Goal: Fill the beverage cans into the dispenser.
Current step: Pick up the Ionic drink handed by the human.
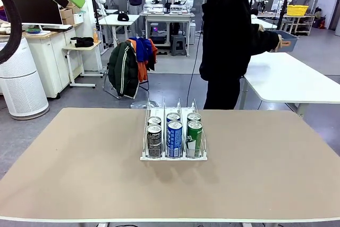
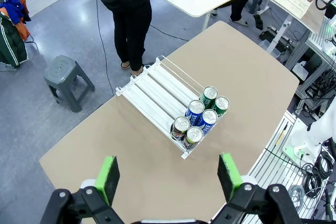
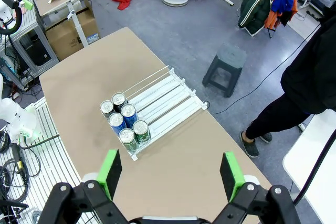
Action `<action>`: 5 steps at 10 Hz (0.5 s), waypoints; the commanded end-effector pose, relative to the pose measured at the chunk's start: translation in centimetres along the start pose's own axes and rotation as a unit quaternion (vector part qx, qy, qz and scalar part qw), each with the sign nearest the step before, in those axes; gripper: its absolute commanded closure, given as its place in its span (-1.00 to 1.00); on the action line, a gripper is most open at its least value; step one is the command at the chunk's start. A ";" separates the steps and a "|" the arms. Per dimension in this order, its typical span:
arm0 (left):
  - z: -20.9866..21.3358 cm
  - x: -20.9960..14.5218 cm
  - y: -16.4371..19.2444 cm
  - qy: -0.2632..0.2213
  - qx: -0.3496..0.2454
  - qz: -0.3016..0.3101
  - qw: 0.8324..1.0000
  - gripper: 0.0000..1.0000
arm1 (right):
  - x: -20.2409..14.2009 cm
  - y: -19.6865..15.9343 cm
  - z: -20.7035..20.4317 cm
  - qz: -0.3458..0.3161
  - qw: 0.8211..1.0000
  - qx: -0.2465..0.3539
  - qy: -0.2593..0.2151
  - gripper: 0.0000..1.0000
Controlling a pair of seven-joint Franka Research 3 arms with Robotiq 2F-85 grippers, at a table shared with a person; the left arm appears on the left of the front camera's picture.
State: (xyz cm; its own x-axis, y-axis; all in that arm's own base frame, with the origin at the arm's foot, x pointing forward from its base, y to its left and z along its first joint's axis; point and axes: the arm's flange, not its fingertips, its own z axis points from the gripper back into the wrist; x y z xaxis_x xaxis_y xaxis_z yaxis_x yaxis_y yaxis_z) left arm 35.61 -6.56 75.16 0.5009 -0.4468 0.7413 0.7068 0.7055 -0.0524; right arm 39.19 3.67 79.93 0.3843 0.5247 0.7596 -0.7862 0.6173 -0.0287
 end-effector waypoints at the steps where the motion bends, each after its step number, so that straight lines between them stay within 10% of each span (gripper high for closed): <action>1: 0.0 -0.1 0.0 0.001 0.000 0.000 1.000 -1.00 | 0.0 0.0 0.0 -0.001 1.000 0.000 0.000 -1.00; 5: 0.0 -0.1 0.0 0.001 0.000 0.000 1.000 -1.00 | 0.0 0.0 0.0 -0.001 1.000 0.000 0.000 -1.00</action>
State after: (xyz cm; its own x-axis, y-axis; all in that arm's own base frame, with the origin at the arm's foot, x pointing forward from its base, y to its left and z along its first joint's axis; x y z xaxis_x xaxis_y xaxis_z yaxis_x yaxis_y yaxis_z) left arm 35.61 -6.56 75.16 0.5009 -0.4468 0.7413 0.7068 0.7055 -0.0524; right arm 39.19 3.67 79.93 0.3843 0.5247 0.7596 -0.7862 0.6173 -0.0287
